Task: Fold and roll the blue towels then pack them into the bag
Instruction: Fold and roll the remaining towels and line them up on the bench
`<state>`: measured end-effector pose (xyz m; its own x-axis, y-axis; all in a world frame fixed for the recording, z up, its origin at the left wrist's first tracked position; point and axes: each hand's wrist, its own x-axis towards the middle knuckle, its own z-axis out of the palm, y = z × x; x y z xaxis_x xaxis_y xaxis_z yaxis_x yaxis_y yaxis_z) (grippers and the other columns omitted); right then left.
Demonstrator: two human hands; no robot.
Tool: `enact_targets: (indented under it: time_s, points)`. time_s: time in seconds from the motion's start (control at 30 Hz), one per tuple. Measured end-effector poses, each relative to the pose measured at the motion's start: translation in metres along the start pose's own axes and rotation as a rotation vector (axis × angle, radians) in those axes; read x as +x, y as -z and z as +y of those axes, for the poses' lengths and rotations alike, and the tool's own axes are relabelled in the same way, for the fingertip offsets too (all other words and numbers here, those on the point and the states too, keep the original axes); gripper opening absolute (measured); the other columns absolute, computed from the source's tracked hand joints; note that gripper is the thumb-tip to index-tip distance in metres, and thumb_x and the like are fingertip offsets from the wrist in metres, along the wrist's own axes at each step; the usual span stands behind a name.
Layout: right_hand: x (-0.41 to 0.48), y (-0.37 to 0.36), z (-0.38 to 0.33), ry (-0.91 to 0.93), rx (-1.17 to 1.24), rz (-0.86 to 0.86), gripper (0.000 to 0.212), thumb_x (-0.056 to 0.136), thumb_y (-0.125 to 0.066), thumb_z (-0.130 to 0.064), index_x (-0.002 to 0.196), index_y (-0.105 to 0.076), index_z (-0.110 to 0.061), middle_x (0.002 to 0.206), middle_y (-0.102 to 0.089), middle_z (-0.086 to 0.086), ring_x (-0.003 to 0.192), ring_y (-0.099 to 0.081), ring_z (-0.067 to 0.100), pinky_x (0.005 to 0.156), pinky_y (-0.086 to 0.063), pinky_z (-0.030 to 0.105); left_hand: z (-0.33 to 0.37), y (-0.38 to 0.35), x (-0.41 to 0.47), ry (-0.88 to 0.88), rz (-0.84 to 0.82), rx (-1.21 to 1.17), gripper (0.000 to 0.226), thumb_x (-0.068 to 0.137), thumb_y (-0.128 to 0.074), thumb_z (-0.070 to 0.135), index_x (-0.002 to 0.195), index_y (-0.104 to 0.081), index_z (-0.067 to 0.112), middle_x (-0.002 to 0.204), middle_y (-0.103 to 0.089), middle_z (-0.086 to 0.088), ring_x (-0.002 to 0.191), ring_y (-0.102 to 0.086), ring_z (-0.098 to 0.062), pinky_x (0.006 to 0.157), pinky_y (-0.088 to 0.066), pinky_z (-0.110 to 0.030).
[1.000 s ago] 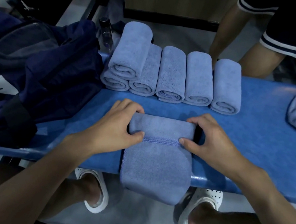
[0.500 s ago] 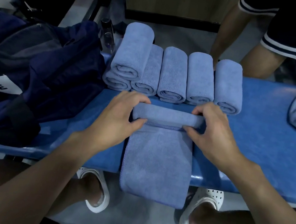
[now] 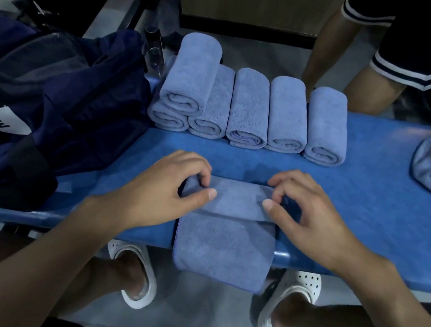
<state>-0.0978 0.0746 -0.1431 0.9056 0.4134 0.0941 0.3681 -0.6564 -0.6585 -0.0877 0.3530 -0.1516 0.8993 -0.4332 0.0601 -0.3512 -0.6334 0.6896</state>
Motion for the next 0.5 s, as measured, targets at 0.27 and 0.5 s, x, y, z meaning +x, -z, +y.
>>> enact_targets:
  time_s: [0.27,0.5]
  points:
    - [-0.002,0.0029,0.0005,-0.172,-0.061,-0.129,0.052,0.082,-0.06,-0.053,0.128,-0.049,-0.031,0.116,-0.05,-0.02,0.114,-0.046,0.009,0.103,-0.039,0.043,-0.008,0.0028,0.0005,0.115,-0.126,0.192,0.076,0.077,-0.043,0.076,0.135,-0.053,0.028,0.124,-0.04,0.022,0.121,-0.04,-0.004,0.108,-0.038,-0.039]
    - [0.0038,0.0027,0.0027,-0.177,-0.011,-0.175,0.06,0.079,-0.072,-0.045,0.133,-0.052,-0.027,0.109,-0.051,-0.013,0.105,-0.052,0.007,0.098,-0.044,0.039,-0.0025,0.0074,0.0039,0.215,-0.178,0.077,0.037,0.072,-0.062,0.067,0.098,-0.052,0.043,0.103,-0.053,0.022,0.103,-0.047,-0.001,0.09,-0.043,-0.03]
